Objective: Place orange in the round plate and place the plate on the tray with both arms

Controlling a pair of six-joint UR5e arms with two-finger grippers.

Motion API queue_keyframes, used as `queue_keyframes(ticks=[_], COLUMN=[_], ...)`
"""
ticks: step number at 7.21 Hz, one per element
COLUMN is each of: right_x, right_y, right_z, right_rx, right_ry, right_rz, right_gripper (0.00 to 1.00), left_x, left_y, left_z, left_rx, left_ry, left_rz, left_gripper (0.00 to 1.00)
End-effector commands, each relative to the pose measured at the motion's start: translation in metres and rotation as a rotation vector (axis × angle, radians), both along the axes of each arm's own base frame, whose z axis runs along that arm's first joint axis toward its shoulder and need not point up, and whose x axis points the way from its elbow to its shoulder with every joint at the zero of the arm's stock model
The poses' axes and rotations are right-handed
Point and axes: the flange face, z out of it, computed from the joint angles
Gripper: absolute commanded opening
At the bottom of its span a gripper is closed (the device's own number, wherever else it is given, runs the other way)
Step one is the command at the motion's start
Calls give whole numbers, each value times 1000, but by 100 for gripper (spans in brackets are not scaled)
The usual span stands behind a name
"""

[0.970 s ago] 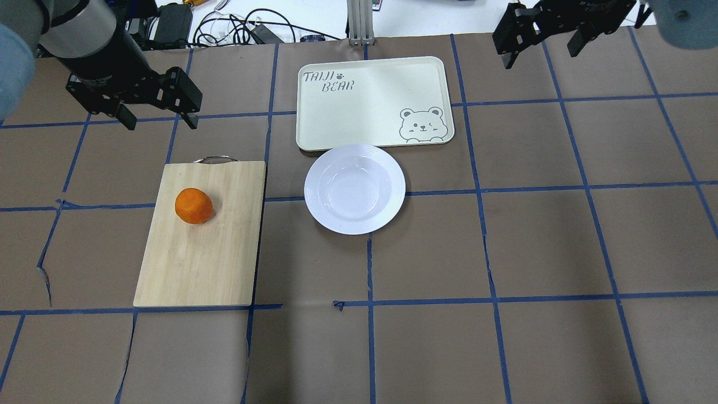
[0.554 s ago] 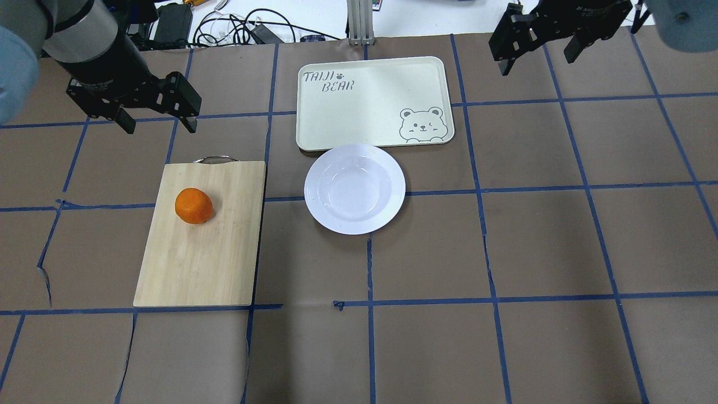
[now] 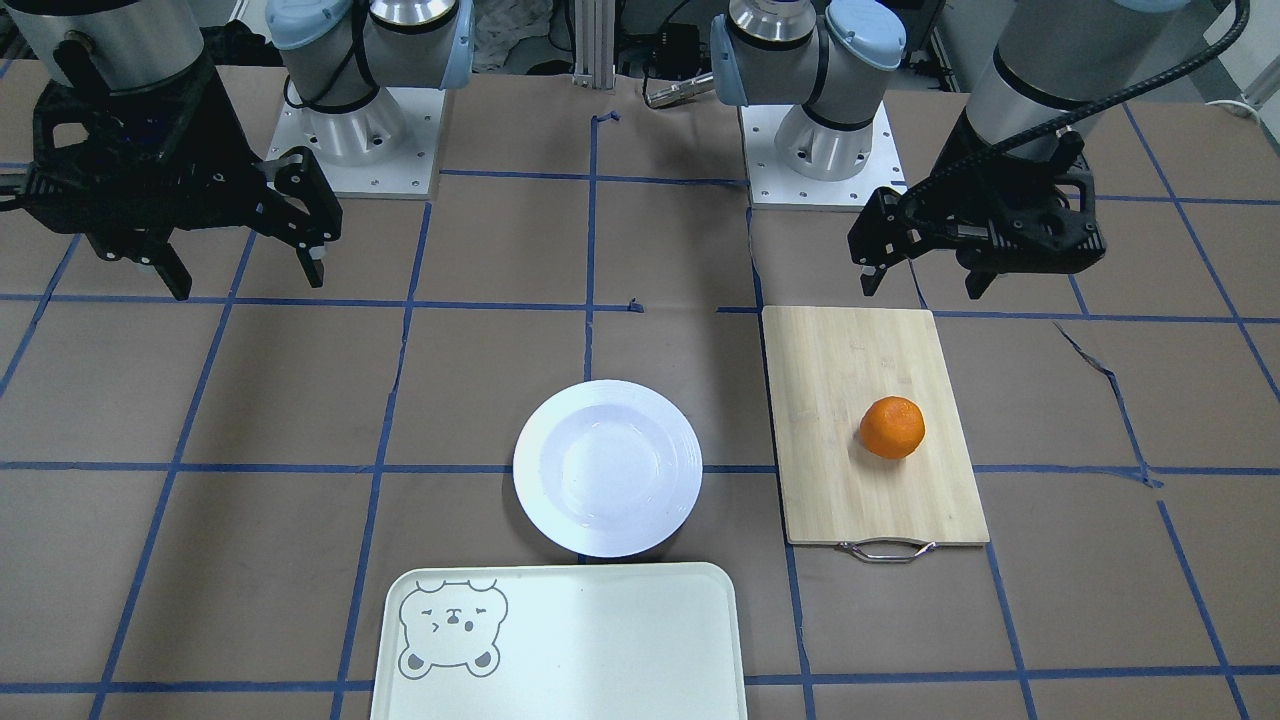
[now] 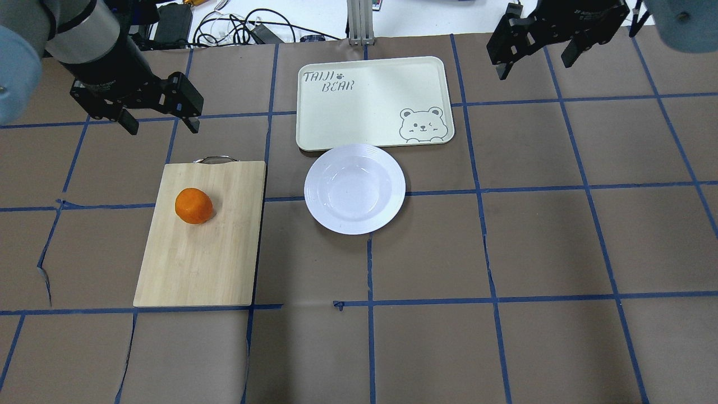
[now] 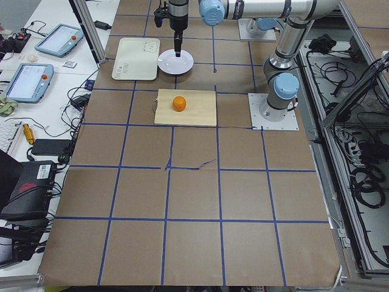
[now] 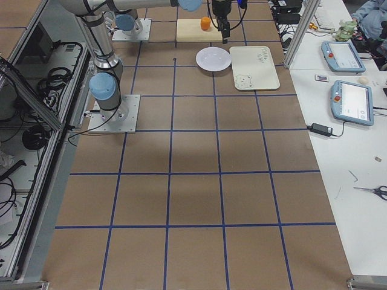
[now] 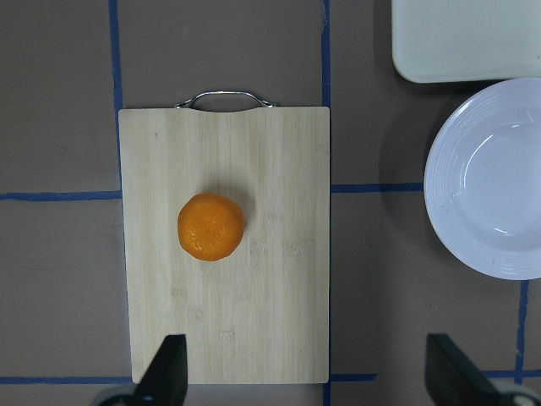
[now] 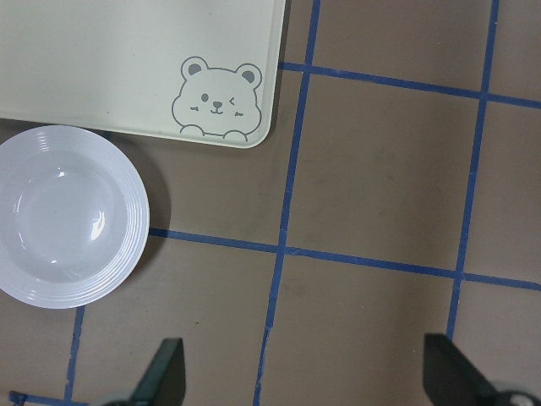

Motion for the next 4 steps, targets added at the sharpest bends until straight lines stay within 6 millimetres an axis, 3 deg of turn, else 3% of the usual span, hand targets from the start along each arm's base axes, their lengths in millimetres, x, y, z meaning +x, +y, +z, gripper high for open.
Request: queue_keyframes(ticks=[1, 3, 4], right_x=[-1, 0, 2], right_y=[0, 0, 3], right_z=[0, 0, 3], right_rx=[1, 1, -2], right_ry=[2, -1, -4], right_rz=[-2, 0, 1], right_gripper=[100, 100, 100], left_x=[8, 12, 26], left_y=[-2, -12, -22], left_z=[-7, -44, -83], left_rx=[12, 23, 54], left_ry=[-11, -15, -79], left_rz=[8, 10, 27], left_gripper=[100, 100, 100])
